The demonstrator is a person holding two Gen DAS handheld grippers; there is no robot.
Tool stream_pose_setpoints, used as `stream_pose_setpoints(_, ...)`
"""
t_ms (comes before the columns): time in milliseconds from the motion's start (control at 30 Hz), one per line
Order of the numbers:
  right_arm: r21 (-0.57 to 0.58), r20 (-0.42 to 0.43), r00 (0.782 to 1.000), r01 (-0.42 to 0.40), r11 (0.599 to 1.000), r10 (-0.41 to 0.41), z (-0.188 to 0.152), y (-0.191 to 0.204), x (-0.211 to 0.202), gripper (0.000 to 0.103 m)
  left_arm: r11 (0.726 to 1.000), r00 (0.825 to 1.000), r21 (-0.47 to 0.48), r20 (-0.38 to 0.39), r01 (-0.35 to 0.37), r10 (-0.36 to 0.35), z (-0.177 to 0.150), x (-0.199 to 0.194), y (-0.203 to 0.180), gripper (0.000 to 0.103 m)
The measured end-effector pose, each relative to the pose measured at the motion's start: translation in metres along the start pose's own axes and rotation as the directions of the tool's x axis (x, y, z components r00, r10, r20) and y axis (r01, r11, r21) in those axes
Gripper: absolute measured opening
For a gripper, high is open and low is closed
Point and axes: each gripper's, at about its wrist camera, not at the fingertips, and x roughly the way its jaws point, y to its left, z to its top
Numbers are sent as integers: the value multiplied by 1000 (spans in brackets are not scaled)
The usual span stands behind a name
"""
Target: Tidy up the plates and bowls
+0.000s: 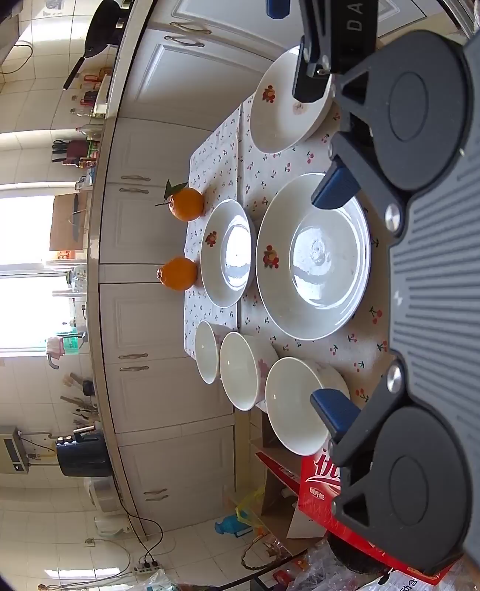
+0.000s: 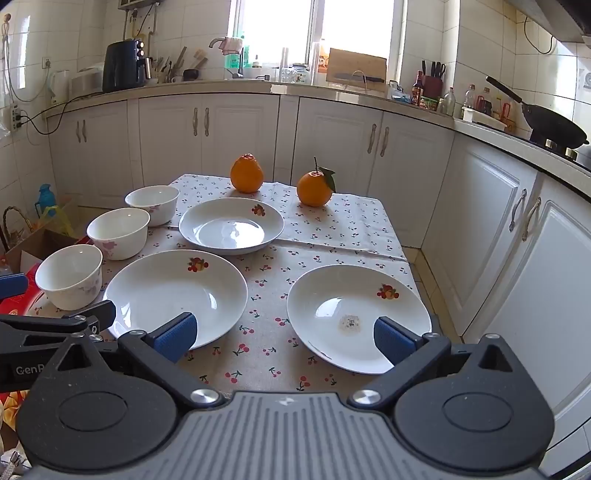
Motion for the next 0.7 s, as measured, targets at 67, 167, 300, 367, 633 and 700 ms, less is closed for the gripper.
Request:
stream_pose_setpoints(67,0,1,1000,0,1000,0,0,0,0,103,1000,1000,1,3,-1,1,0,0,0,102)
stream_pose_setpoints(167,0,-2,1000,-1,1000,1,0,0,0,103,1000,1000,4,3,-4,4,0,1,0,102)
stream_pose_setpoints(300,0,-1,1000,0,1000,0,1,0,0,103,1000,1000,6,12,-7,6,0,-1,-5,102)
stream_pose_setpoints(367,-2,1,1000,2,1000,-2,-1,1,-1,103,1000,1000,5,11,-6,6,1,-1,-5,102)
stream_pose_setpoints(633,-4,3,1000,4,1000,-4,0,0,-1,103,1000,1000,2,12,-2,2,1,-1,-4,102)
stream_pose_setpoints(700,-5,4,1000,6,1000,-6,1,-1,-2,103,1000,1000,3,12,-1,1,1,-3,-2,102)
